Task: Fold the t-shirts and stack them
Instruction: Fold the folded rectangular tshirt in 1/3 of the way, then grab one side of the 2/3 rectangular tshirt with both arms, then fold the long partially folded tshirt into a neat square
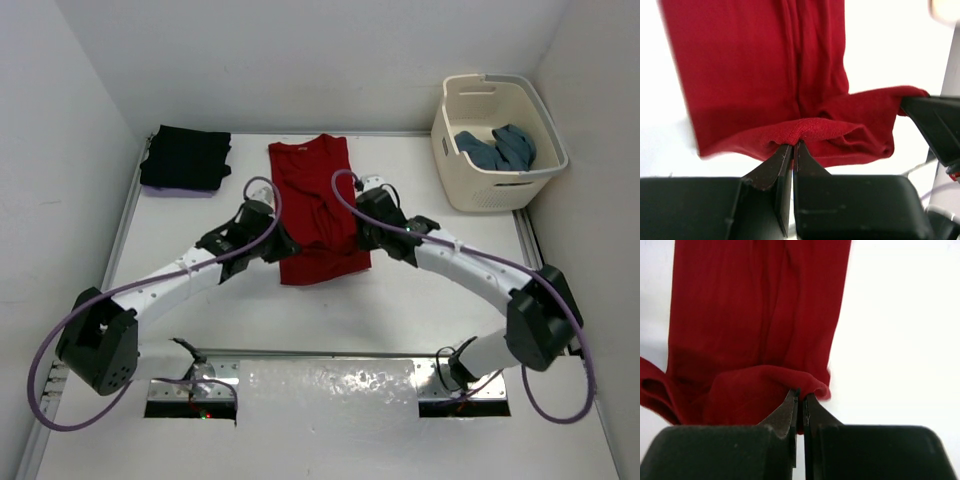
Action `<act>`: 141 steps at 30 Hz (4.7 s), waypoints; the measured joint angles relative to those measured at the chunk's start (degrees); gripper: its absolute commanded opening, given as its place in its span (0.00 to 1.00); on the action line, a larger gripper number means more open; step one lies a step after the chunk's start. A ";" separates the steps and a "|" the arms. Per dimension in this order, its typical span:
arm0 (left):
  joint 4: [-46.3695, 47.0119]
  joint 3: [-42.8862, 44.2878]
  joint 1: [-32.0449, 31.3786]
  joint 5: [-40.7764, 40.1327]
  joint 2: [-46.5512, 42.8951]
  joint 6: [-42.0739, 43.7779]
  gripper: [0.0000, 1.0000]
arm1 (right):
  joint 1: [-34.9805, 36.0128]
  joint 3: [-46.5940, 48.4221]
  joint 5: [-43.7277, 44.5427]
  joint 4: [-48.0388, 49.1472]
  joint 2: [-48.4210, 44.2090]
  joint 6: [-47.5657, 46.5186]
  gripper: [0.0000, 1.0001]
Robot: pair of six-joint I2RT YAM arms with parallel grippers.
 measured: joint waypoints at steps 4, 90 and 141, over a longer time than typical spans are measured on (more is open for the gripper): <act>1.05 3.30 5.73 0.81 3.54 1.92 0.00 | -3.45 6.51 -1.51 0.57 6.25 -2.27 0.00; 10.05 -2.82 10.32 6.32 19.08 8.02 0.41 | -15.96 -7.67 -22.45 22.69 19.56 11.32 0.29; -0.42 8.87 10.99 13.62 3.17 11.32 0.00 | -12.44 5.25 -14.80 2.93 -1.09 -1.40 0.00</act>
